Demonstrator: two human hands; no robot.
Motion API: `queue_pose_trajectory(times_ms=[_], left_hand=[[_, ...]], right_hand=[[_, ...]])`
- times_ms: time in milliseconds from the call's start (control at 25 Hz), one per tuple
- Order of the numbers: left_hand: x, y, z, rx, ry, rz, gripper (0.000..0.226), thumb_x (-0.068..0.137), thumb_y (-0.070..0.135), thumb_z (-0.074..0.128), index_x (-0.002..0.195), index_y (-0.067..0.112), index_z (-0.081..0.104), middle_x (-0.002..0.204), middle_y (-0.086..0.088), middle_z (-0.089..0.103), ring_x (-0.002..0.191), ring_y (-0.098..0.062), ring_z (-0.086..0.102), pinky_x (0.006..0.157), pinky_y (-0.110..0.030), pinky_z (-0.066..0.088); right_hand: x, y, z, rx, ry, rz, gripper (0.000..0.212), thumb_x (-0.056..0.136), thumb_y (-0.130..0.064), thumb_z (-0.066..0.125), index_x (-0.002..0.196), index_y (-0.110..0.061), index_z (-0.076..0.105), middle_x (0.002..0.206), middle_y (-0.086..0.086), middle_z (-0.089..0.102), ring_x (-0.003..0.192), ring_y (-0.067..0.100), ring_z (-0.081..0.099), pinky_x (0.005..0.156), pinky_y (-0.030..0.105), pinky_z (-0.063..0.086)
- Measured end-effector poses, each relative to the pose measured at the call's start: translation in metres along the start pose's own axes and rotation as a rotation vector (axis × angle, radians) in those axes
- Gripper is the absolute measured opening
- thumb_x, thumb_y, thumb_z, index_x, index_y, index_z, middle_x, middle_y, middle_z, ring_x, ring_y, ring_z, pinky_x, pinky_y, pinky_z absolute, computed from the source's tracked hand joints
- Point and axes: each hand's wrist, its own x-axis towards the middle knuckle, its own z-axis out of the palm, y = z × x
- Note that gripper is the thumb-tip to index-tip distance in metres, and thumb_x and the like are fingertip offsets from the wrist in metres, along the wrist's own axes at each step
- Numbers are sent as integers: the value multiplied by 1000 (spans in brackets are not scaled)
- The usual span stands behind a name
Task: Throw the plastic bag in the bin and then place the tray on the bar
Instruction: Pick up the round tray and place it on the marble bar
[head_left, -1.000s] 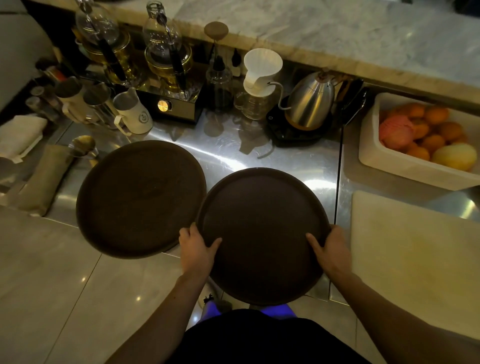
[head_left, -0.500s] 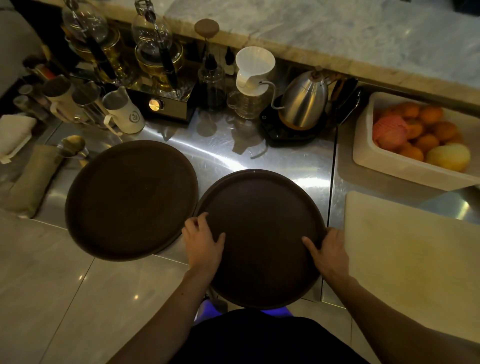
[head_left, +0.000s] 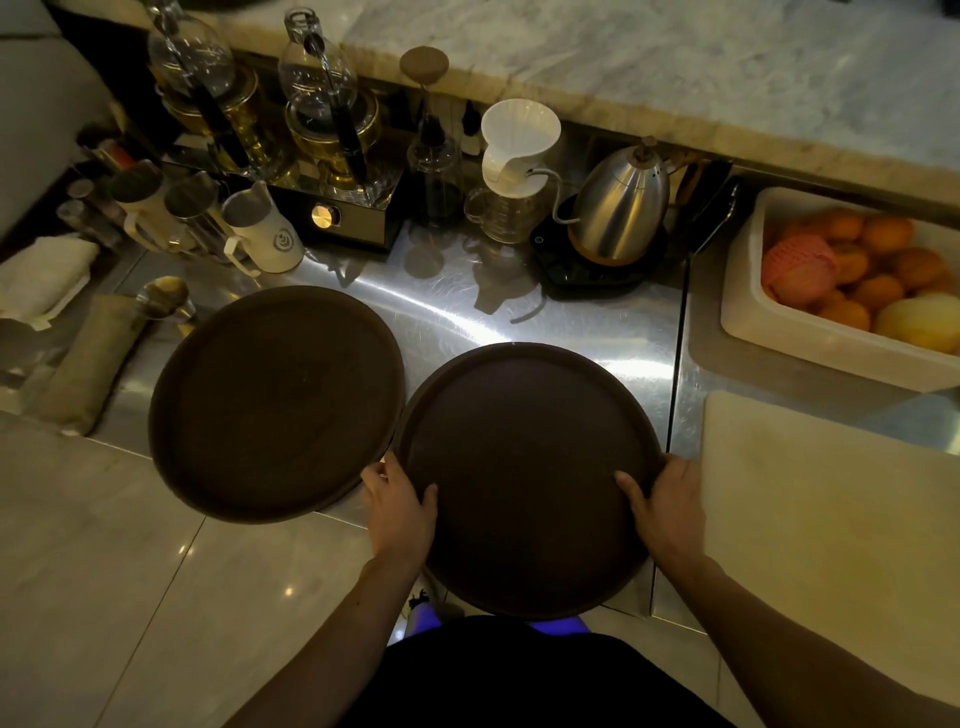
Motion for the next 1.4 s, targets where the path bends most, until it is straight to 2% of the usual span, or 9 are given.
queue_pose_trajectory(times_ms=[200, 400, 680, 840, 960, 1160, 1400], left_hand=[[0, 0, 1, 35, 5, 6, 65, 88, 20, 65, 144, 9, 34, 136, -17, 34, 120, -30, 49, 102, -35, 43], [0, -3, -1, 94, -6, 34, 64, 90, 18, 61, 145, 6, 31, 133, -14, 33, 116, -28, 51, 98, -33, 45], [5, -5, -5, 156, -13, 57, 56, 91, 17, 59, 141, 6, 37, 133, -12, 37, 120, -26, 50, 103, -37, 45], [3, -3, -2, 169, -10, 46, 60, 92, 16, 58, 144, 5, 31, 136, -15, 35, 122, -28, 47, 101, -35, 44], [0, -4, 1, 171, -16, 62, 69, 93, 16, 56, 149, 1, 20, 143, -20, 29, 129, -31, 41, 104, -34, 41], [-8, 0, 3, 131, -36, 41, 80, 94, 25, 56, 152, 0, 7, 152, -22, 19, 139, -34, 30, 111, -37, 33], [-15, -3, 1, -36, 5, 32, 74, 93, 32, 56, 151, 6, 18, 152, -20, 24, 139, -36, 32, 109, -45, 37]], right_hand=[[-5, -13, 9, -34, 118, 63, 49, 93, -46, 50, 111, -1, 50, 104, 19, 53, 92, 28, 54, 76, 34, 42], [-5, -16, 15, 30, 150, 87, 39, 97, -39, 43, 112, -4, 47, 102, 18, 54, 86, 27, 55, 73, 38, 48], [-6, -18, 21, 32, 123, 94, 34, 97, -34, 41, 111, -4, 49, 101, 17, 56, 86, 29, 58, 74, 46, 53], [-4, -17, 18, 38, 103, 75, 31, 98, -31, 43, 111, -3, 49, 103, 17, 55, 86, 28, 57, 73, 41, 51], [-3, -18, 12, 33, 52, 66, 33, 98, -27, 46, 117, 0, 48, 110, 19, 53, 91, 30, 57, 74, 35, 45], [0, -11, 2, -48, -8, -21, 36, 96, -30, 49, 122, -5, 47, 117, 18, 51, 97, 26, 55, 81, 36, 50], [1, -30, -19, -134, 21, -221, 46, 96, -36, 49, 133, -10, 45, 125, 17, 51, 110, 29, 54, 92, 40, 49]])
